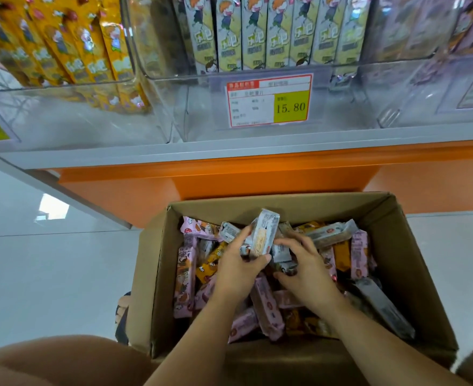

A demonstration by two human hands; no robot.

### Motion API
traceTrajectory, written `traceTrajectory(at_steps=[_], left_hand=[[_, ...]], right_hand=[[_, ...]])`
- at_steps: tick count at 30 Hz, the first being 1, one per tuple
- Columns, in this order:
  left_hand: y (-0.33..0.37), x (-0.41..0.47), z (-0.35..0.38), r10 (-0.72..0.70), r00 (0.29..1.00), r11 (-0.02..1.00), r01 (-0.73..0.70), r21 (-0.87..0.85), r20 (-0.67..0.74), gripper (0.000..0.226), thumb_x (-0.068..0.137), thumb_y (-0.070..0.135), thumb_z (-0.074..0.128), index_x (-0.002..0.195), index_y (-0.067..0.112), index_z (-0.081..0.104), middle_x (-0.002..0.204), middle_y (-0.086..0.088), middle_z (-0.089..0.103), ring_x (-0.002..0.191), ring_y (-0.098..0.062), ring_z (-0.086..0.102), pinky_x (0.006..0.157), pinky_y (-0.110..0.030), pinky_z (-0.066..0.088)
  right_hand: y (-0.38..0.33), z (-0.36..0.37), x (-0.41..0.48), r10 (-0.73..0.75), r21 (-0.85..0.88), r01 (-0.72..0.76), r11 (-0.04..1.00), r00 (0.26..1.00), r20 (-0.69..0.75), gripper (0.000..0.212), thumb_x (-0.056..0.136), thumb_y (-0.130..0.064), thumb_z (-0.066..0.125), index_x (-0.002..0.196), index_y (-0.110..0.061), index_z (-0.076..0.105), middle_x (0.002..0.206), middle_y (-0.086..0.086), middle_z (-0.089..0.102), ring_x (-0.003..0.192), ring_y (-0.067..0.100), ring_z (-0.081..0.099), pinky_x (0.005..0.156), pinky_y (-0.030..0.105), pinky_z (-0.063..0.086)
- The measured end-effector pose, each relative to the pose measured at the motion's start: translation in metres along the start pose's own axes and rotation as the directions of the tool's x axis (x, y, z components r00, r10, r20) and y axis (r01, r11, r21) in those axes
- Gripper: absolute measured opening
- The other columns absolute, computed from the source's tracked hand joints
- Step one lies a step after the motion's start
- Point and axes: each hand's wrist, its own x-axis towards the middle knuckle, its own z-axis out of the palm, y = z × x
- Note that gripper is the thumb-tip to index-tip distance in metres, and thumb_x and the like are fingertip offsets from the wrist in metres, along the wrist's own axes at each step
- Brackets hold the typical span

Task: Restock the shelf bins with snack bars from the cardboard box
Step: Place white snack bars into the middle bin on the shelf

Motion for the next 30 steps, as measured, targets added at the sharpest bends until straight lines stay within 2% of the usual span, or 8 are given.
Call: traceTrajectory(at_steps=[3, 5, 10, 13, 17, 22, 26, 30], left_hand=[[-0.002, 0.003, 0.001, -0.016, 1.0, 1.0, 0.016, -0.019, 0.018, 0.063, 0.084, 0.007, 0.07, 0.134, 0.036, 0.043, 0.113, 0.025, 0.055, 0.106, 0.005, 0.053, 0.084, -0.01, 0.048], [-0.005, 0.004, 0.002, -0.027, 0.999, 0.999, 0.028, -0.037, 0.017, 0.065, 0.084, 0.006, 0.07, 0.139, 0.03, 0.044, 0.118, 0.02, 0.057, 0.11, 0.001, 0.055, 0.084, -0.011, 0.049], [-0.005, 0.009, -0.001, -0.033, 0.999, 0.999, 0.033, 0.0, -0.031, 0.064, 0.084, 0.01, 0.071, 0.139, 0.03, 0.045, 0.129, 0.017, 0.055, 0.119, 0.0, 0.051, 0.097, -0.02, 0.047], [0.002, 0.014, -0.008, -0.043, 0.999, 0.999, 0.042, 0.023, 0.023, 0.058, 0.086, 0.013, 0.07, 0.132, 0.037, 0.045, 0.121, 0.024, 0.053, 0.106, 0.011, 0.051, 0.083, -0.005, 0.043], [0.004, 0.018, -0.015, -0.039, 0.999, 0.978, 0.033, 0.205, 0.024, 0.066, 0.086, 0.022, 0.07, 0.144, 0.03, 0.038, 0.148, 0.01, 0.025, 0.135, -0.007, 0.028, 0.106, -0.022, 0.029], [0.003, 0.017, -0.013, -0.097, 0.994, 0.973, 0.105, 0.204, -0.051, 0.062, 0.081, 0.022, 0.075, 0.136, 0.03, 0.048, 0.147, 0.002, 0.002, 0.12, -0.01, 0.028, 0.109, -0.031, 0.035], [0.007, 0.021, -0.013, -0.201, 0.979, 0.971, 0.203, 0.124, -0.031, 0.068, 0.081, 0.022, 0.076, 0.14, 0.031, 0.044, 0.15, -0.005, 0.006, 0.131, -0.025, 0.031, 0.099, -0.028, 0.037], [0.006, 0.021, -0.014, -0.186, 0.982, 0.982, 0.185, 0.042, 0.012, 0.081, 0.082, 0.021, 0.075, 0.149, 0.027, 0.03, 0.154, 0.0, 0.03, 0.14, -0.02, 0.029, 0.099, -0.027, 0.036]], right_hand=[[0.001, 0.002, 0.007, 0.007, 0.049, -0.007, 0.999, 1.0, -0.003, 0.057, 0.079, -0.007, 0.073, 0.126, -0.03, 0.052, 0.148, -0.003, 0.03, 0.139, 0.014, 0.028, 0.109, 0.022, 0.026], [0.001, 0.002, 0.01, 0.007, 0.06, -0.006, 0.998, 1.0, -0.006, 0.056, 0.079, -0.009, 0.074, 0.126, -0.03, 0.053, 0.146, -0.003, 0.033, 0.137, 0.013, 0.032, 0.109, 0.024, 0.029], [0.0, 0.001, 0.015, 0.005, 0.062, -0.005, 0.998, 1.0, -0.01, 0.052, 0.08, -0.01, 0.074, 0.126, -0.022, 0.055, 0.138, -0.004, 0.038, 0.122, 0.005, 0.04, 0.098, 0.01, 0.027], [-0.001, 0.002, 0.018, 0.016, 0.089, -0.015, 0.996, 1.0, -0.007, 0.05, 0.079, -0.008, 0.073, 0.124, -0.024, 0.056, 0.138, -0.005, 0.037, 0.124, 0.007, 0.04, 0.097, 0.006, 0.027], [-0.001, 0.005, 0.018, 0.015, 0.102, -0.01, 0.995, 0.999, -0.047, 0.05, 0.078, -0.005, 0.074, 0.121, -0.025, 0.059, 0.131, -0.009, 0.038, 0.113, -0.002, 0.036, 0.081, -0.011, 0.023], [-0.001, 0.008, 0.016, 0.023, 0.101, -0.015, 0.995, 0.997, -0.079, 0.048, 0.078, -0.007, 0.075, 0.12, -0.026, 0.058, 0.125, -0.014, 0.036, 0.114, -0.004, 0.033, 0.08, -0.013, 0.019], [-0.002, 0.008, 0.016, 0.035, 0.088, -0.028, 0.996, 0.996, -0.076, 0.048, 0.078, -0.009, 0.075, 0.12, -0.025, 0.058, 0.125, -0.014, 0.037, 0.114, -0.005, 0.033, 0.087, -0.007, 0.019], [-0.003, 0.008, 0.016, 0.032, 0.087, -0.024, 0.996, 0.996, -0.082, 0.048, 0.077, -0.008, 0.076, 0.119, -0.023, 0.059, 0.124, -0.013, 0.037, 0.114, -0.004, 0.033, 0.086, -0.008, 0.019]])
